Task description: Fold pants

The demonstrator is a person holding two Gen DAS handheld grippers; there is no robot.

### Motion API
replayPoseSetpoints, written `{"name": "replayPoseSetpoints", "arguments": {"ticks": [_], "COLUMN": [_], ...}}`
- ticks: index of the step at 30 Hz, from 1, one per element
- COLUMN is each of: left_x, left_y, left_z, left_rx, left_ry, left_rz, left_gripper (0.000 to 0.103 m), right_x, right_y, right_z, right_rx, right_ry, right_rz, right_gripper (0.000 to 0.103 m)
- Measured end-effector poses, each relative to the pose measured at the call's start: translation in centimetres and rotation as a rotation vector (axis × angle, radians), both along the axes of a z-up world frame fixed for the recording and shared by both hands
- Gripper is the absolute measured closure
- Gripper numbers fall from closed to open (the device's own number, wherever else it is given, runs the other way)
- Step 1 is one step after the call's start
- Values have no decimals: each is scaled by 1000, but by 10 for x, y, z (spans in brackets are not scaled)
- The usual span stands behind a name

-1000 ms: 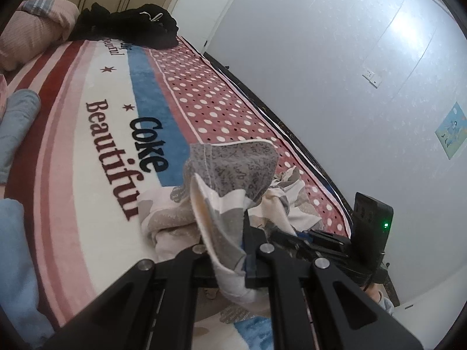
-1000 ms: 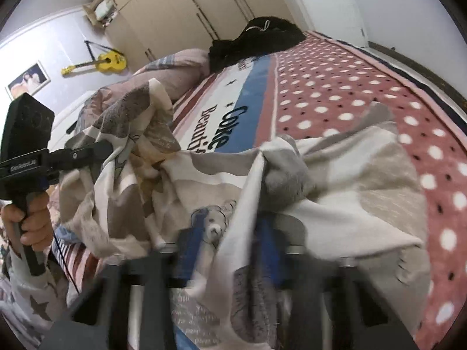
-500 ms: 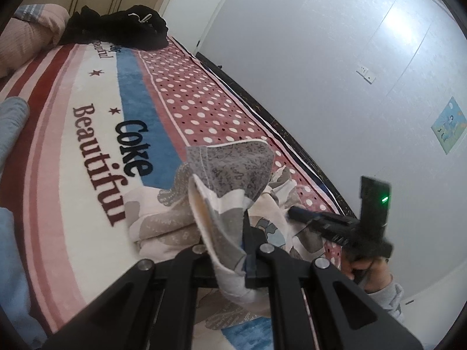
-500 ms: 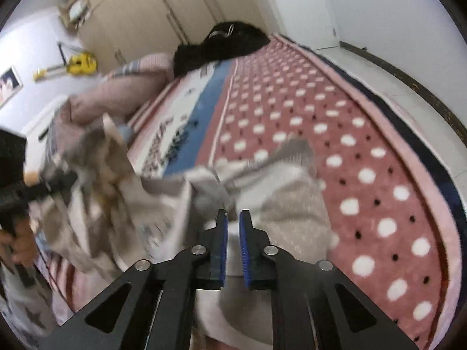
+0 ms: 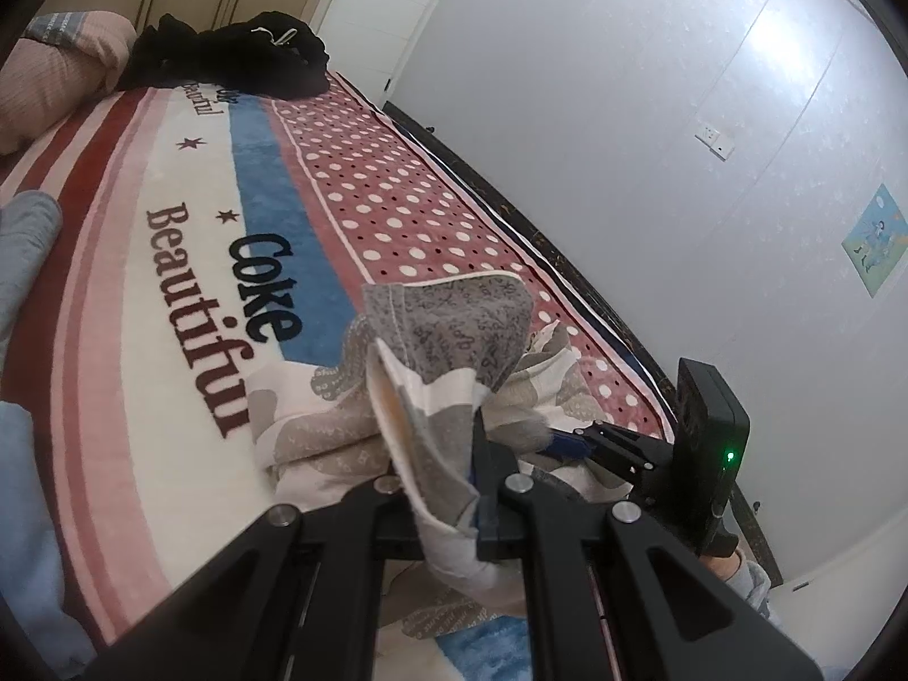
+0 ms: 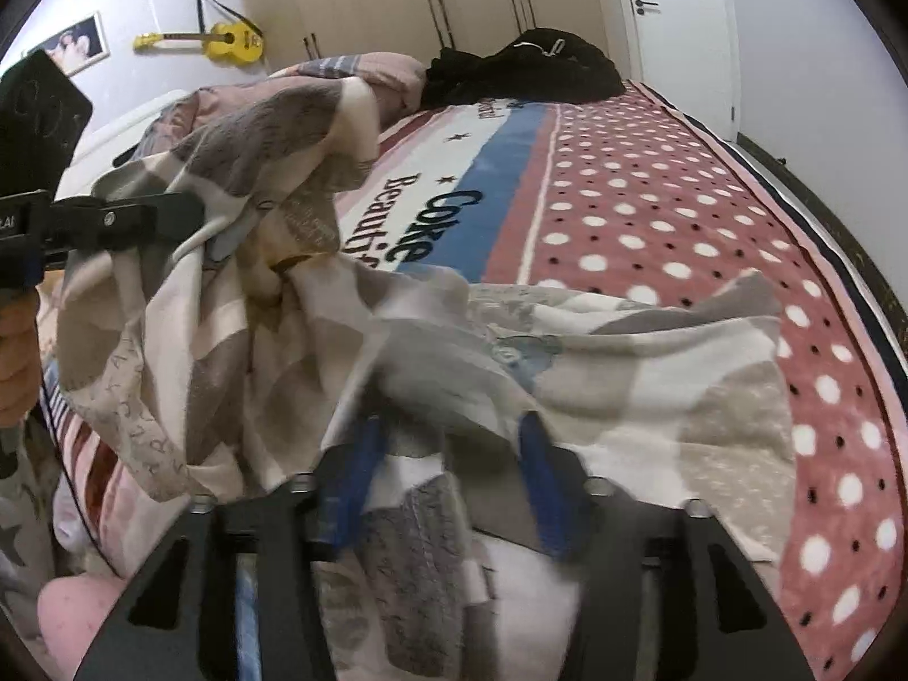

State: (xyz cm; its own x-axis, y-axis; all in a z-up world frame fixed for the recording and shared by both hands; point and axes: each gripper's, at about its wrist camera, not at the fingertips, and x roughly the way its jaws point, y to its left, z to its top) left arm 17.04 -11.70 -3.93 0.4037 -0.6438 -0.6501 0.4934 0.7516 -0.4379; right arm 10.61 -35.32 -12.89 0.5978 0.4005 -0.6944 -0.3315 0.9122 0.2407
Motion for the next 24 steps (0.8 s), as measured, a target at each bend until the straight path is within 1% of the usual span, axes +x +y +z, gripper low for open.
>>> {"name": "replayPoseSetpoints", "arguments": {"ticks": [3, 5, 8, 10, 11, 12, 16, 17, 20, 22, 24], "left_x": [0, 1, 1, 1, 2, 2, 1, 1, 0, -1, -1], "left_y": [1, 1, 3, 3, 4, 4, 2, 1, -4, -9, -16], "left_z": [0, -1, -1, -2, -2, -3, -1, 0, 3, 5, 7], "left_rx": [-3, -7, -12, -14, -15, -16, -14, -13, -16, -25, -21], "left_ry": [1, 1, 3, 5, 6, 7, 3, 1, -7, -8, -14], "left_rz": [0, 2, 4, 6, 7, 8, 7, 6, -1, -10, -18], "left_gripper": [99, 99, 99, 99, 99, 99, 99, 99, 99, 99, 99], "right_x": [2, 1, -7, -10, -10, -10, -12, -14, -13, -10, -6], "right_y": [9, 16, 27, 27, 25, 23, 8, 0, -27, -42, -54], "right_z": [-3, -3, -3, -3, -2, -1, 8, 14, 26, 27, 27], "right_rx": [18, 24, -24, -25, -24, -28, -17, 5, 20, 35, 16], "right_ry": [4, 17, 14, 11, 7, 5, -44, -59, -84, -76, -73], "right_rz": [27, 67, 114, 114, 99, 85, 7, -27, -148, -185, -220], "right_gripper": [47, 47, 48, 67, 92, 98, 100, 101, 101, 101, 101]}}
